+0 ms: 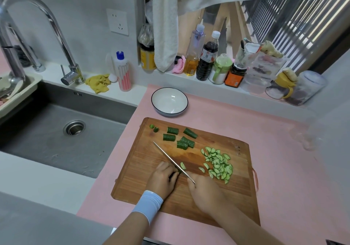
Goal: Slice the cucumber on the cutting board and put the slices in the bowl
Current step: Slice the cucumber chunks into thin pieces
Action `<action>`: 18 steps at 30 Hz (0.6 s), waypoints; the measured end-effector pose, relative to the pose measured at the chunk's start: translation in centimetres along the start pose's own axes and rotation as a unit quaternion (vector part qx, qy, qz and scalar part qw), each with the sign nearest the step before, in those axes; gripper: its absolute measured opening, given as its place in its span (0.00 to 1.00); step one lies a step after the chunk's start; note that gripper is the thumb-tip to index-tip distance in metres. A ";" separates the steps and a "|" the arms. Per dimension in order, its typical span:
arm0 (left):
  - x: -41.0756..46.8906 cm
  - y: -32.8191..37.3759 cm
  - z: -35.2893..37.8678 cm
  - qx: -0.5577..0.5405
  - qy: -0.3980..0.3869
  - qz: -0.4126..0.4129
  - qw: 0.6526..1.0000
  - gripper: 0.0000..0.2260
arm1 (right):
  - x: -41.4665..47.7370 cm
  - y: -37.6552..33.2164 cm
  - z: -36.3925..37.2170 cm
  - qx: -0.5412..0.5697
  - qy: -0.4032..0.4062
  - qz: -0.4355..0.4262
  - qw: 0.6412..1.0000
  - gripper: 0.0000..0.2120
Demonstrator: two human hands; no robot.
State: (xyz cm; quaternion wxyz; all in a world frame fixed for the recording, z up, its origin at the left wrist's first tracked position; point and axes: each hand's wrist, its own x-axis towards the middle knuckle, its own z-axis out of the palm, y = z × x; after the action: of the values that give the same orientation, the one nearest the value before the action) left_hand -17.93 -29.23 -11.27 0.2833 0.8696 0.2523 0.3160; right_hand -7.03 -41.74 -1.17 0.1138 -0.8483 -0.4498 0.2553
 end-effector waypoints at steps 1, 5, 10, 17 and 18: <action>0.0 0.0 0.0 0.002 -0.001 -0.001 1.000 0.06 | -0.1 0.0 0.0 -0.003 0.005 -0.002 1.000 0.16; -0.1 0.0 0.1 0.006 -0.003 -0.004 1.000 0.06 | -1.0 0.1 -0.3 0.004 0.020 -0.013 1.000 0.16; 0.0 0.0 0.2 0.008 -0.007 -0.009 1.000 0.05 | -2.8 1.1 -0.9 0.007 0.023 -0.011 1.000 0.12; 0.0 -0.4 0.3 0.014 -0.009 -0.011 1.000 0.06 | -4.0 1.7 -1.2 0.037 0.005 -0.001 0.999 0.23; 0.0 -0.4 0.3 0.011 -0.009 -0.013 1.000 0.07 | -3.9 1.6 -1.2 0.041 0.003 0.006 0.999 0.22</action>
State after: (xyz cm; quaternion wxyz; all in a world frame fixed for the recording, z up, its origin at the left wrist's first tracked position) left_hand -17.79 -29.03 -11.72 0.2799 0.8722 0.2646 0.3013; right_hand -7.07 -45.82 0.40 0.1485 -0.8463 -0.4335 0.2718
